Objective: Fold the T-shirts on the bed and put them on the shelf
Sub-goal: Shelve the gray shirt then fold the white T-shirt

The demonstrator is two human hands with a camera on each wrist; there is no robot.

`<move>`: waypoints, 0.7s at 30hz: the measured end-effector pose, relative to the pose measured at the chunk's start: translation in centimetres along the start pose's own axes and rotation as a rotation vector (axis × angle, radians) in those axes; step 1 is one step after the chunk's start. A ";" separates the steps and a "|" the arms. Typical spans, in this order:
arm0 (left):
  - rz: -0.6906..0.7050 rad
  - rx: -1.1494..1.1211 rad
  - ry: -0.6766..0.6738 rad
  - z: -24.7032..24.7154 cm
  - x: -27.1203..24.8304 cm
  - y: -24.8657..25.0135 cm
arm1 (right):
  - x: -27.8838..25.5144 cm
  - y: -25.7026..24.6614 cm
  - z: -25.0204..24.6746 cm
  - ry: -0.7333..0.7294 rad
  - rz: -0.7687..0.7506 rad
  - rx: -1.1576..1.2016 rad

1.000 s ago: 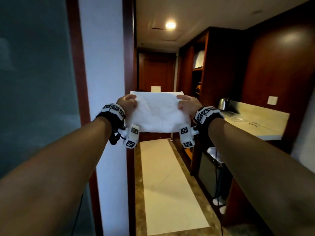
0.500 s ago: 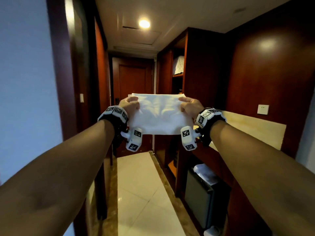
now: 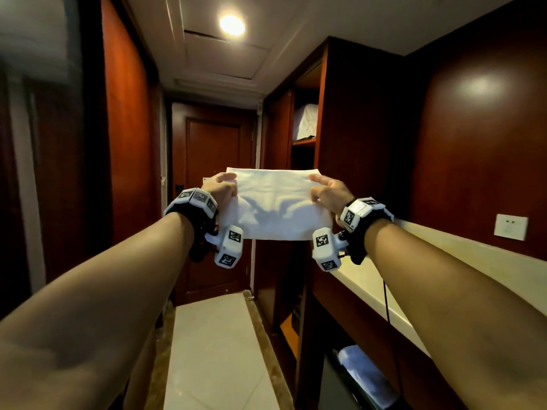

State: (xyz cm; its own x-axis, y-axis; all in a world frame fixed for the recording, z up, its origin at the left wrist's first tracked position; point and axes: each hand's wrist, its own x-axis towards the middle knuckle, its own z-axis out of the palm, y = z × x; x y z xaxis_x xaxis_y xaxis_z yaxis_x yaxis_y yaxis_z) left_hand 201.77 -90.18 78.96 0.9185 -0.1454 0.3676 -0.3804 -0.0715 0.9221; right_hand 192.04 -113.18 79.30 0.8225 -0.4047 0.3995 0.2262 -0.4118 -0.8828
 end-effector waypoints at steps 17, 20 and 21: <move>0.172 -0.032 0.028 11.5 42.9 -9.4 | 42.5 11.3 7.2 0.053 -0.123 -0.034; 0.198 -0.017 0.045 13.6 50.0 -11.4 | 49.6 13.7 8.4 0.079 -0.170 -0.028; 0.214 -0.010 0.053 14.5 52.7 -12.0 | 52.2 14.6 8.8 0.090 -0.183 -0.030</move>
State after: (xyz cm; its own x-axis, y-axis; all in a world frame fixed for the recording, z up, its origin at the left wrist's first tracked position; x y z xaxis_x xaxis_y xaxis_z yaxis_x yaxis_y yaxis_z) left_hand 253.23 -111.33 85.49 0.8215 -0.1037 0.5607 -0.5664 -0.0353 0.8234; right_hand 242.88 -133.15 85.11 0.7188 -0.3919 0.5742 0.3507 -0.5087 -0.7863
